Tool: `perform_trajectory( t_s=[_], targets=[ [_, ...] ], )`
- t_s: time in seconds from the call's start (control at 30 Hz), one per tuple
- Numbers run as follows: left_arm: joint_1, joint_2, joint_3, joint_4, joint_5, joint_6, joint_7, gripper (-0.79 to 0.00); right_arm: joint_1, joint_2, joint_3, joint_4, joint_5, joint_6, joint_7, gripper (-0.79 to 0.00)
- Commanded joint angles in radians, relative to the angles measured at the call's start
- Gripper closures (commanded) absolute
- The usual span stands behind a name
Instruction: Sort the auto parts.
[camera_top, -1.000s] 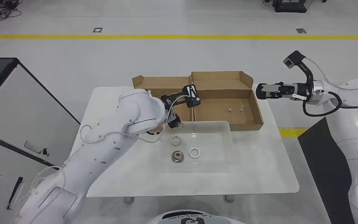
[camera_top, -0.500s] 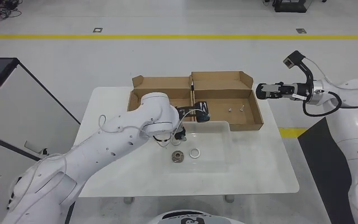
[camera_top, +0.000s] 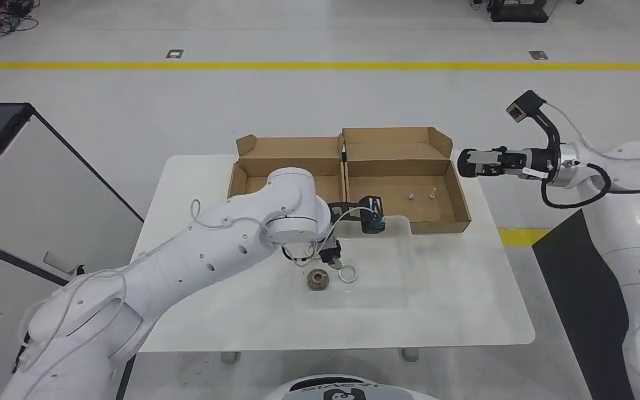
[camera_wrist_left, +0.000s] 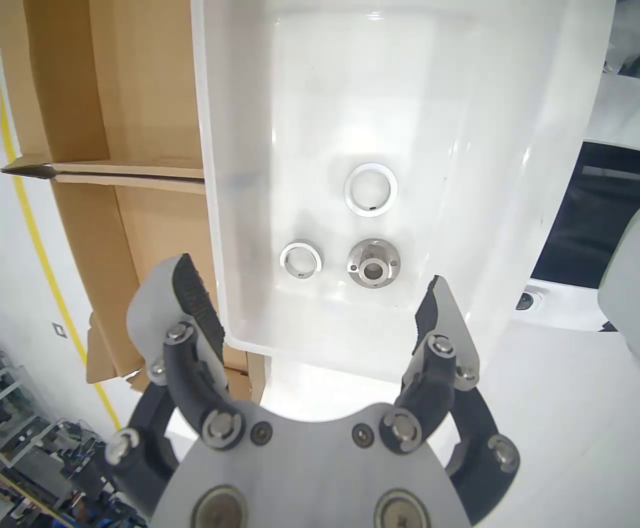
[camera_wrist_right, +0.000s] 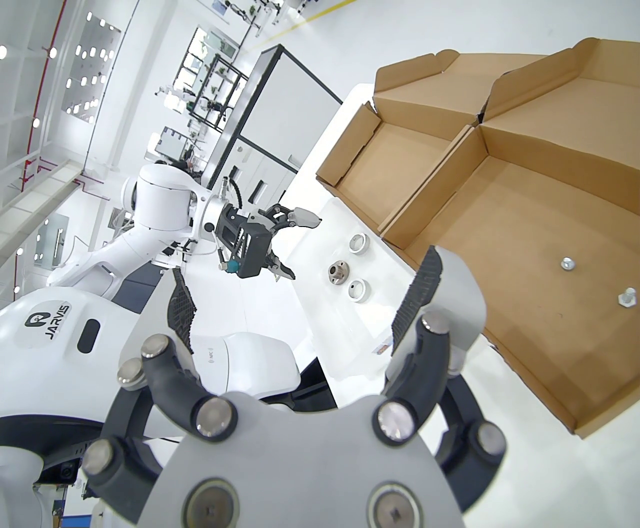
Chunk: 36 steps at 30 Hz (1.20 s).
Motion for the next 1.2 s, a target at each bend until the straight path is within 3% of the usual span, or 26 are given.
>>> perform_trajectory(
  t_s=[0.0, 0.43, 0.53, 0.63, 0.97, 1.13, 1.17],
  targets=[
    [0.0, 0.0, 0.0, 0.0, -0.001, 0.0, 0.0, -0.785, 0.0, 0.0, 0.0, 0.0, 0.0, 0.0, 0.0, -0.785],
    [0.002, 0.0, 0.001, -0.003, 0.002, -0.001, 0.006, -0.785, 0.0, 0.0, 0.0, 0.0, 0.0, 0.0, 0.0, -0.785],
    [0.002, -0.012, 0.025, -0.024, 0.024, -0.021, 0.036, -0.785, 0.0, 0.0, 0.0, 0.0, 0.0, 0.0, 0.0, -0.785],
    [-0.021, -0.039, 0.056, 0.007, 0.003, -0.03, 0.056, -0.785, 0.0, 0.0, 0.0, 0.0, 0.0, 0.0, 0.0, -0.785],
    [-0.124, -0.171, 0.182, 0.2, -0.041, -0.02, 0.044, -0.785, 0.0, 0.0, 0.0, 0.0, 0.0, 0.0, 0.0, -0.785],
    [-0.135, -0.208, 0.209, 0.267, -0.058, -0.035, 0.042, -0.785, 0.0, 0.0, 0.0, 0.0, 0.0, 0.0, 0.0, -0.785],
    [-0.133, -0.213, 0.213, 0.278, -0.063, -0.038, 0.041, -0.73, 0.0, 0.0, 0.0, 0.0, 0.0, 0.0, 0.0, -0.785]
  ],
)
